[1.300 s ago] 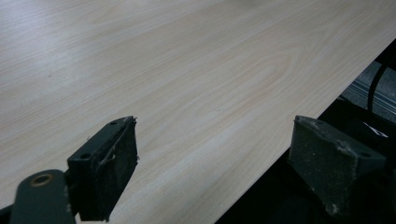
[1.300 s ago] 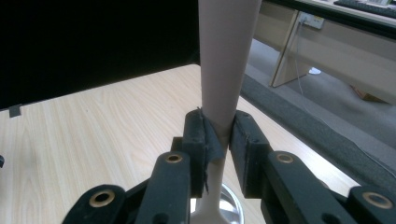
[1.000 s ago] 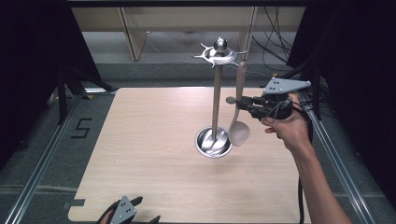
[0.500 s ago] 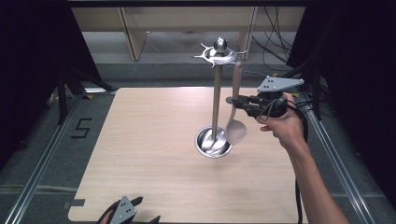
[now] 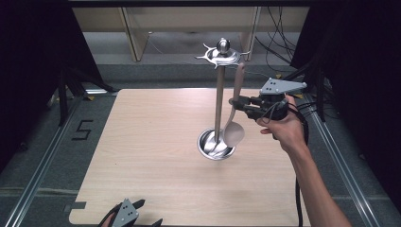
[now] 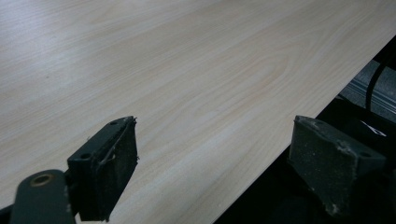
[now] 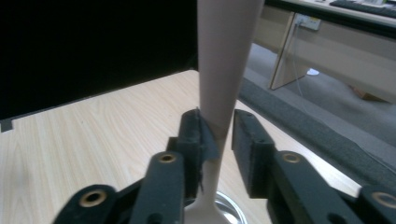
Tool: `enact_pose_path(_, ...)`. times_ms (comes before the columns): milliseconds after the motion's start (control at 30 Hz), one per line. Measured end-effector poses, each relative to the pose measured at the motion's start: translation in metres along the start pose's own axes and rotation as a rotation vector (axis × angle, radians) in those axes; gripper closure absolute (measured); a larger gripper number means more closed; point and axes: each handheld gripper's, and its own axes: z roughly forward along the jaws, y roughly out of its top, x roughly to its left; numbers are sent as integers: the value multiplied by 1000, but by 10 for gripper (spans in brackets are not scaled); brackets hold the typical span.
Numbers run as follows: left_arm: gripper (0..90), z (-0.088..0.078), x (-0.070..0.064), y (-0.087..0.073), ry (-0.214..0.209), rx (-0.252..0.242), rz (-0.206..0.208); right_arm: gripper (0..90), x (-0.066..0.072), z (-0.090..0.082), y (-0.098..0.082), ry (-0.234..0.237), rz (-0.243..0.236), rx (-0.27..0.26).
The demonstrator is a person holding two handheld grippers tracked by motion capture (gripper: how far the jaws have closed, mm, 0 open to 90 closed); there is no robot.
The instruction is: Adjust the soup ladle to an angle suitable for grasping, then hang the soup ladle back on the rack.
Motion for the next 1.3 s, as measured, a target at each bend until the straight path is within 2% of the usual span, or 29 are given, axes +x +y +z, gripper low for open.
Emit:
enact_pose_path(33,149,0,1,1,-5,-9,13,639,0,-5,-1,-17,-9,-8)
enact_pose_path(67,149,0,0,0,-1,-15,0,640,1,-6,-1,-18,3,-11)
enact_pose_path(133,149,-1,1,1,-1,1,11,618,3,-12,-3,-8,-6,-37)
enact_pose_path(200,149,0,1,0,1,-7,10,578,7,-18,-5,-23,-17,-39)
enact_pose_path(300,149,0,-1,0,-2,-9,-1,543,12,-26,-7,-89,-54,-27)
enact_pose_path(333,149,0,0,0,-5,-12,15,537,15,-28,-8,-89,-23,-28)
enact_pose_path(400,149,0,1,0,-3,-9,16,518,16,-34,-12,-111,-24,-33)
enact_pose_path(433,149,0,-1,0,2,-4,-8,508,17,-35,-14,-100,-16,-31)
enact_pose_path(467,149,0,-1,0,2,-4,-8,508,17,-35,-14,-100,-16,-31)
enact_pose_path(500,149,1,0,0,1,-4,2,481,18,-38,-19,-117,-20,-38)
enact_pose_path(533,149,0,1,0,7,15,25,471,19,-39,-21,-120,-16,-39)
enact_pose_path(567,149,0,0,0,3,2,10,465,20,-40,-24,-122,-16,-35)
enact_pose_path(600,149,0,1,0,6,12,20,458,21,-41,-27,-136,-14,-36)
enact_pose_path(733,149,0,-1,0,0,-5,-7,433,22,-46,-42,-144,-5,-44)
enact_pose_path(867,149,0,-1,0,0,-5,-3,421,26,-47,-54,-155,25,-44)
enact_pose_path(900,149,0,-1,0,-1,-6,-5,416,26,-49,-63,-159,14,-38)
enact_pose_path(933,149,0,-1,0,-1,-6,-5,416,26,-49,-63,-159,14,-38)
enact_pose_path(967,149,0,-1,0,-1,-5,-4,415,28,-50,-73,-154,35,-26)
enact_pose_path(1000,149,0,-1,0,-1,-5,-4,414,28,-51,-76,-168,29,-19)
enact_pose_path(1033,149,1,0,0,-6,-8,-1,409,29,-50,-79,-163,48,-8)
enact_pose_path(1100,149,0,0,0,-4,-5,7,407,27,-52,-83,-163,35,12)
enact_pose_path(1133,149,-1,-1,1,-2,-2,9,403,29,-54,-86,-177,70,14)
enact_pose_path(1233,149,-1,-1,1,0,-3,10,403,29,-54,-90,-178,63,18)
enact_pose_path(1267,149,-1,1,0,5,11,16,401,29,-55,-96,-181,70,31)
enact_pose_path(1300,149,-1,1,0,-1,2,9,400,27,-55,-98,-178,65,40)
